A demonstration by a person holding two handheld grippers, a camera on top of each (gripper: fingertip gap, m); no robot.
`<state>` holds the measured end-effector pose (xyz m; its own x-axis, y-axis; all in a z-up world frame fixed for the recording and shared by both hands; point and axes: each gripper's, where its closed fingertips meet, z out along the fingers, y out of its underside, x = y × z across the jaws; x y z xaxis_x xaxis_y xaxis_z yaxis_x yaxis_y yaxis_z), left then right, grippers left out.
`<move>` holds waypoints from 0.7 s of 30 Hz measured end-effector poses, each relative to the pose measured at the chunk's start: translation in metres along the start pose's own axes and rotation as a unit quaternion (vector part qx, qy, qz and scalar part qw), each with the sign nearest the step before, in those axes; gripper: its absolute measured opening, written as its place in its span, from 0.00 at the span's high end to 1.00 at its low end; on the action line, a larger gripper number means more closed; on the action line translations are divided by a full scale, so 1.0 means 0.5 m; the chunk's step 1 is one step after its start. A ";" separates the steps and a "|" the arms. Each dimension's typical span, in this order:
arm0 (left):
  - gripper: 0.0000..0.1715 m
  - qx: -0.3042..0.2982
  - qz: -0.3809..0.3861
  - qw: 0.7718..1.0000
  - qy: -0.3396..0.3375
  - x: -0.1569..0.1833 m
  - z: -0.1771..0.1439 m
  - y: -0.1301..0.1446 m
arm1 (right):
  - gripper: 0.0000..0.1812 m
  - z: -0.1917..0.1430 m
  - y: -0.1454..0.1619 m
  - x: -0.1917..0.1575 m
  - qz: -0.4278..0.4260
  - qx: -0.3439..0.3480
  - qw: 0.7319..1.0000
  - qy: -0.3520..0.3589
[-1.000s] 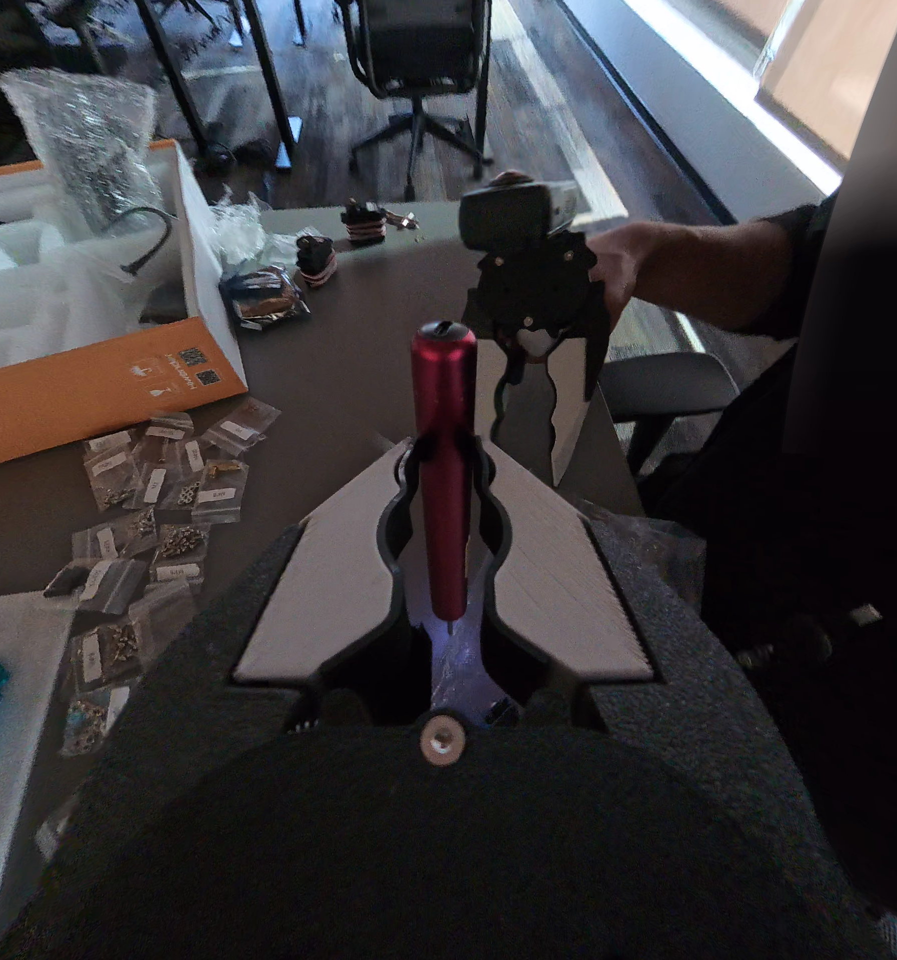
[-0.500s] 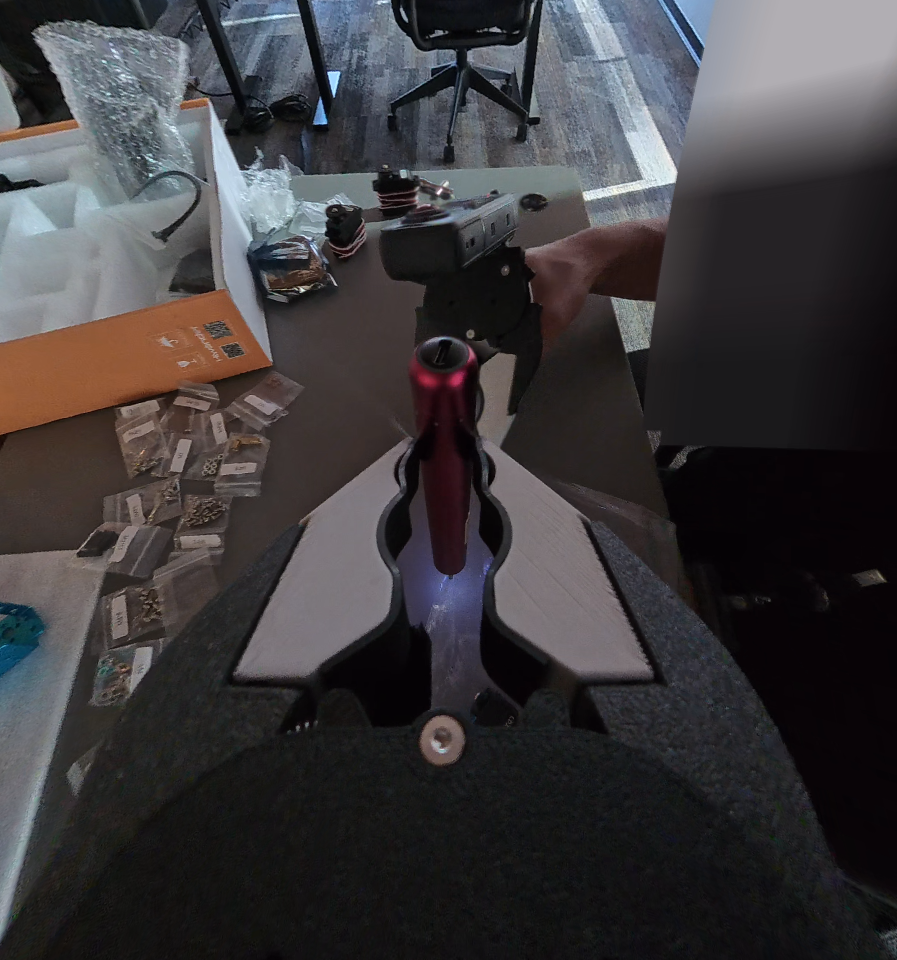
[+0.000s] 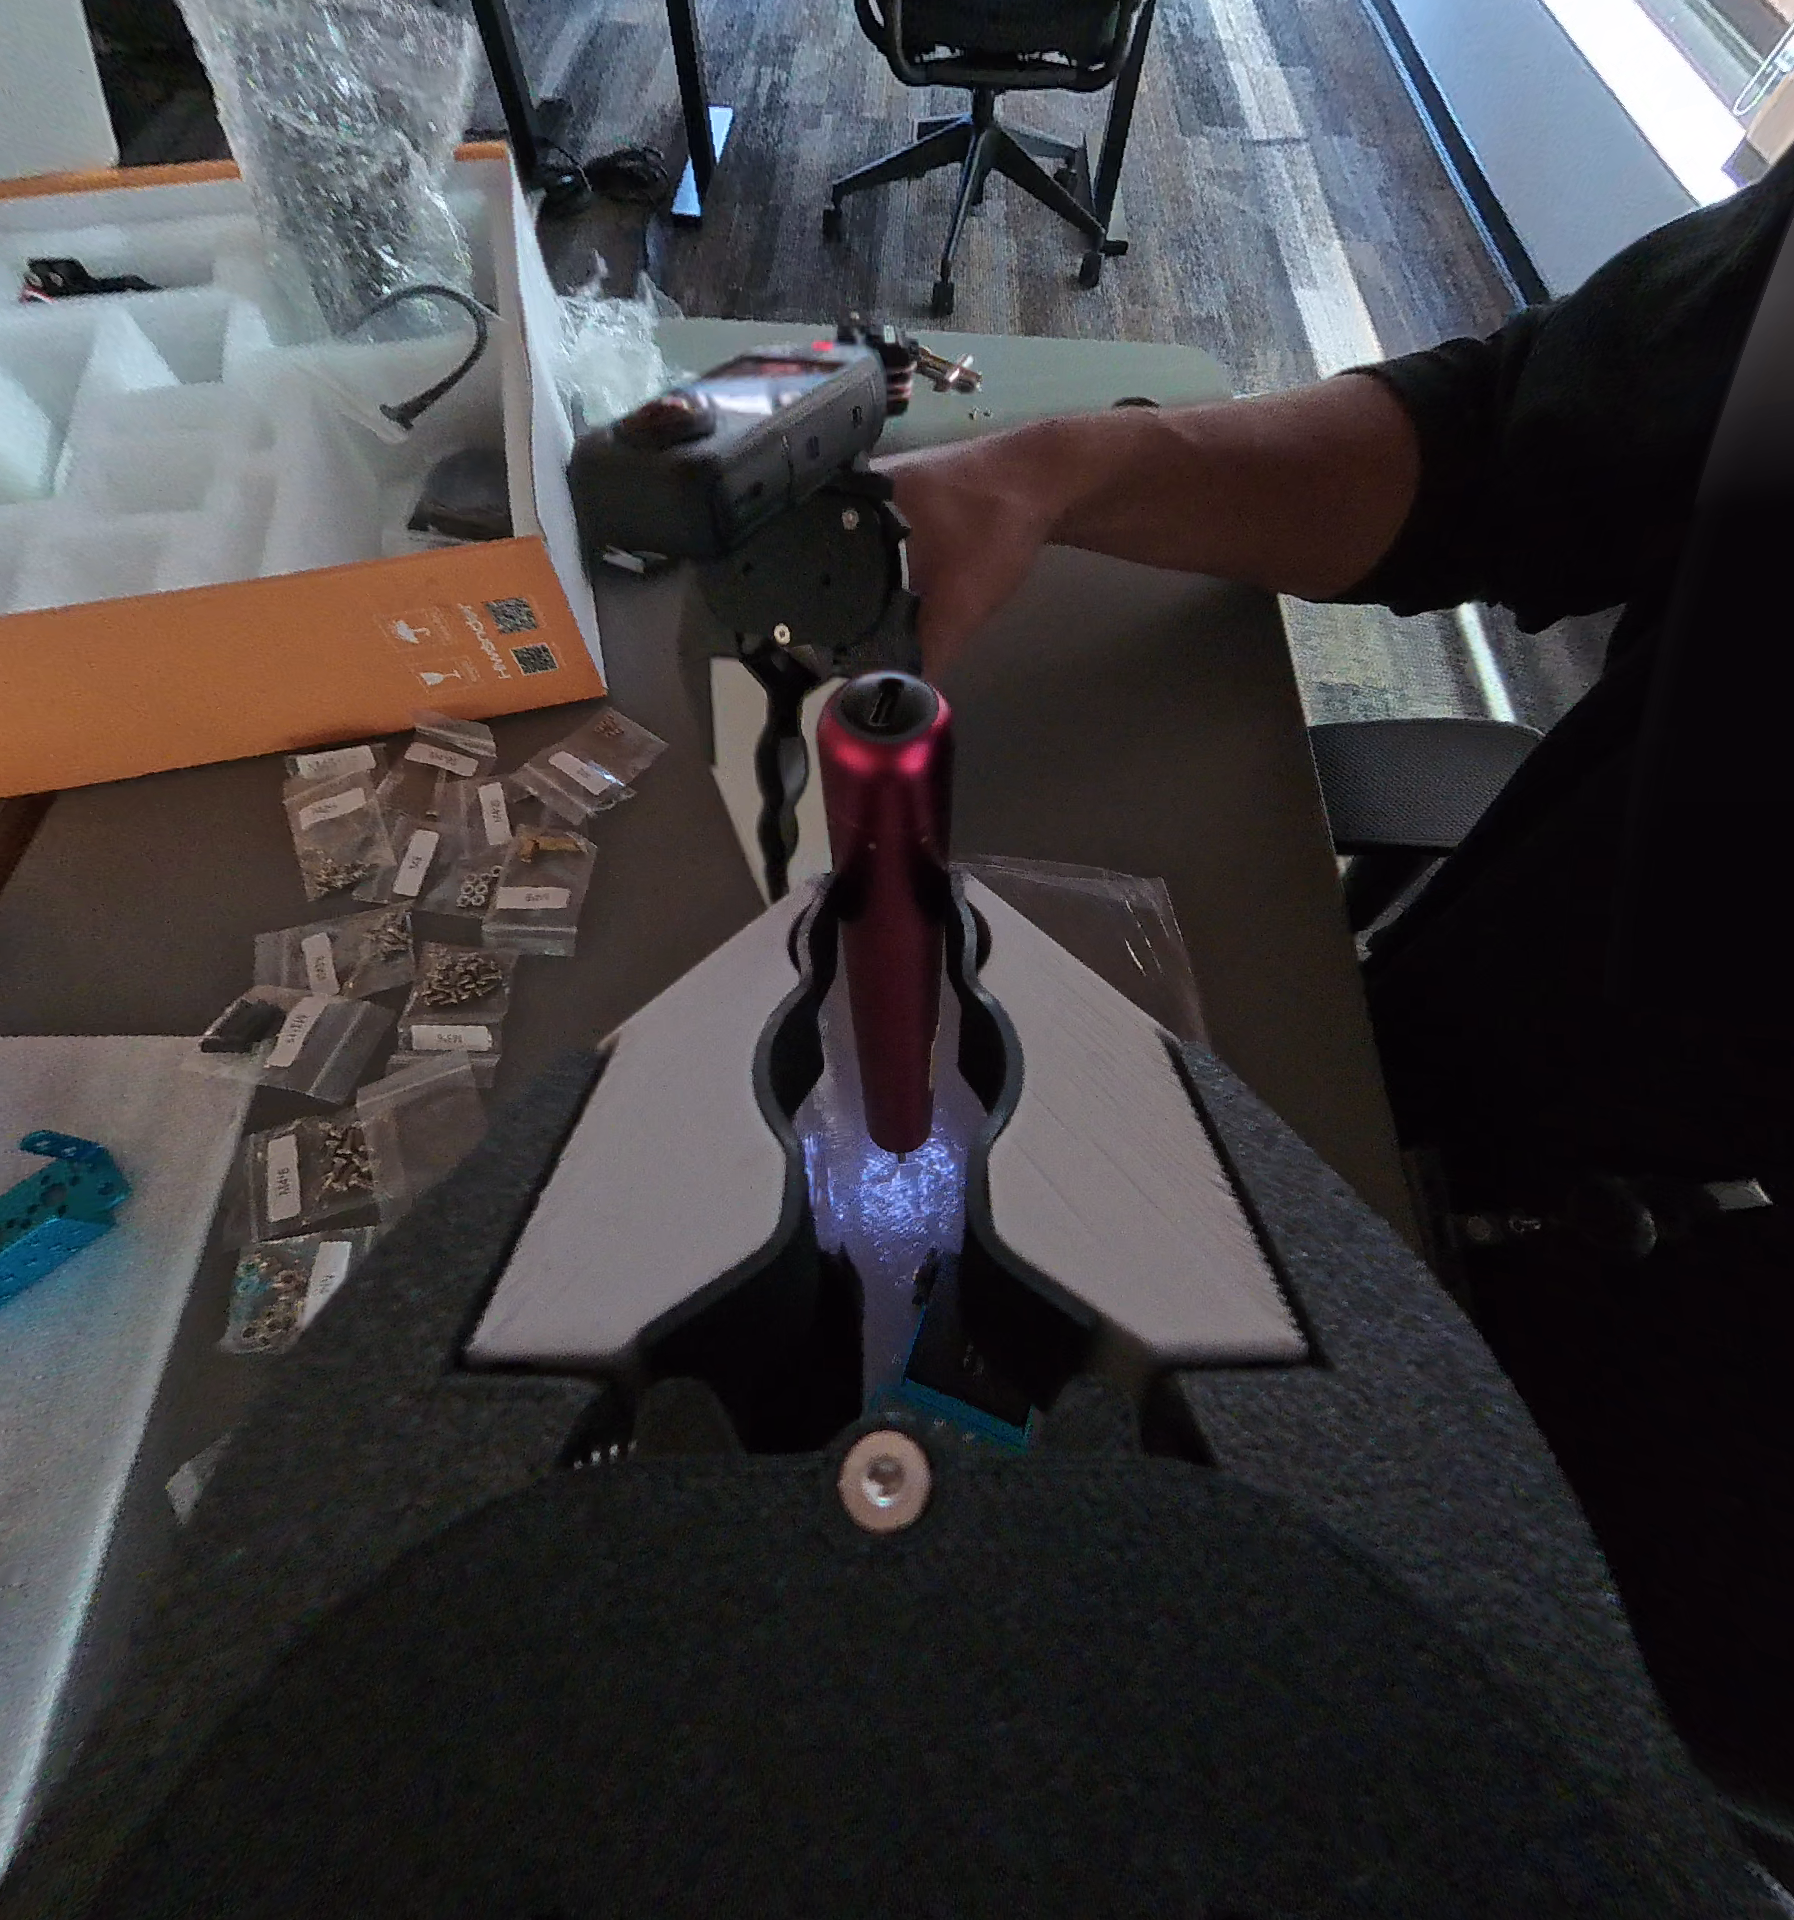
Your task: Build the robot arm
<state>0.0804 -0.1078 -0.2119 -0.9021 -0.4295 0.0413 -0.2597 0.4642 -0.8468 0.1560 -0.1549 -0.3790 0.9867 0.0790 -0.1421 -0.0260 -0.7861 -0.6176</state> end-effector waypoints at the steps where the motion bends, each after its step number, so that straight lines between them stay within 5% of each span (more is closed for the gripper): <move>1: 0.89 -0.007 -0.003 1.000 0.006 -0.003 0.009 0.001 | 0.91 -0.013 -0.016 0.006 -0.002 0.019 1.000 0.009; 4: 0.89 -0.021 -0.011 1.000 0.019 -0.018 0.040 -0.003 | 0.74 -0.076 -0.099 -0.036 -0.017 0.124 0.992 -0.020; 8: 0.89 -0.015 -0.014 0.999 0.028 -0.037 0.069 -0.027 | 0.69 -0.101 -0.163 -0.137 -0.060 0.192 0.976 -0.079; 15: 0.89 -0.011 0.007 0.999 0.042 -0.024 0.105 -0.073 | 0.89 -0.086 -0.208 -0.136 -0.047 0.234 0.968 -0.073; 19: 0.88 0.033 0.019 0.999 0.005 -0.033 0.105 -0.094 | 0.89 -0.096 -0.219 -0.120 -0.044 0.258 0.963 -0.055; 21: 0.73 0.073 0.014 0.996 -0.049 -0.065 0.061 -0.097 | 0.89 -0.107 -0.224 -0.098 -0.007 0.287 0.956 -0.054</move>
<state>0.1329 -0.1400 -0.1882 -0.8682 -0.4953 -0.0302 -0.1753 0.3631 -0.9151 0.1194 -0.1039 -0.2615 0.9662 0.1741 -0.1900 -0.1267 -0.3213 -0.9385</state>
